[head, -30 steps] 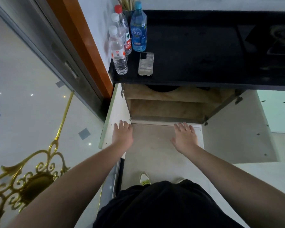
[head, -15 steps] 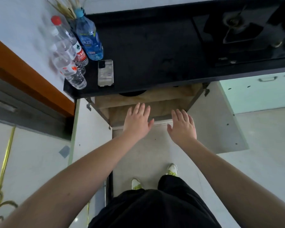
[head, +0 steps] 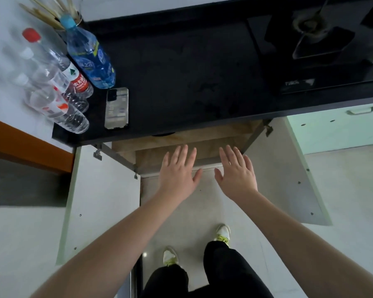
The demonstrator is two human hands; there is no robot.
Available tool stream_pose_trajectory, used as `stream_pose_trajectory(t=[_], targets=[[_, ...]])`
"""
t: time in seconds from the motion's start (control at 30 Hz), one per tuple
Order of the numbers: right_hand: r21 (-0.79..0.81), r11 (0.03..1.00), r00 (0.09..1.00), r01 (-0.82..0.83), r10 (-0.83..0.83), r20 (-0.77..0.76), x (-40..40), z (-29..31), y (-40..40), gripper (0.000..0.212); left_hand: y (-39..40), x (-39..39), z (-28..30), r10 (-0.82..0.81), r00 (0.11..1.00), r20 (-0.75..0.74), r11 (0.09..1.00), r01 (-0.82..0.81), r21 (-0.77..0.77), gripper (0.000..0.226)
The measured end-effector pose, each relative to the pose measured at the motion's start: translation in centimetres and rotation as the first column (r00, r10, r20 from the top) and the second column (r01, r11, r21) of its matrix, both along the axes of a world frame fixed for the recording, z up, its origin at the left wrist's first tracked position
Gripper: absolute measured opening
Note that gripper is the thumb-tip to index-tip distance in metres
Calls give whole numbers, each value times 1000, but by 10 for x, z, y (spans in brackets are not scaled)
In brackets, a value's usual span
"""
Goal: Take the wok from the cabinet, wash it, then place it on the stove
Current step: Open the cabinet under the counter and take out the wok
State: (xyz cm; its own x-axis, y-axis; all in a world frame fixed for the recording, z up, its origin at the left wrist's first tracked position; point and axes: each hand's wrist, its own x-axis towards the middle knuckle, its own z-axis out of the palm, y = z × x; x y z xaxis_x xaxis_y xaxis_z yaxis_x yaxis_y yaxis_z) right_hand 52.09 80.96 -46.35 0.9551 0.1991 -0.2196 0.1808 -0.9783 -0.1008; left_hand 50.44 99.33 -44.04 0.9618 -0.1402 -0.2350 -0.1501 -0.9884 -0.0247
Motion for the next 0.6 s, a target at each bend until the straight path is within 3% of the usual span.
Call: stream_pose_trajectory(t=[0.1, 0.27, 0.6], targets=[[11, 999, 998, 53, -52, -16, 8, -21, 5, 69, 2, 9, -27, -111, 991, -75, 993, 114, 36, 72], [59, 990, 991, 130, -131, 1, 15, -55, 21, 68, 10, 29, -59, -156, 987, -42, 986, 159, 53, 72], [133, 976, 984, 173, -177, 23, 21, -122, 26, 71, 1, 46, -120, -85, 996, 28, 994, 87, -64, 74]])
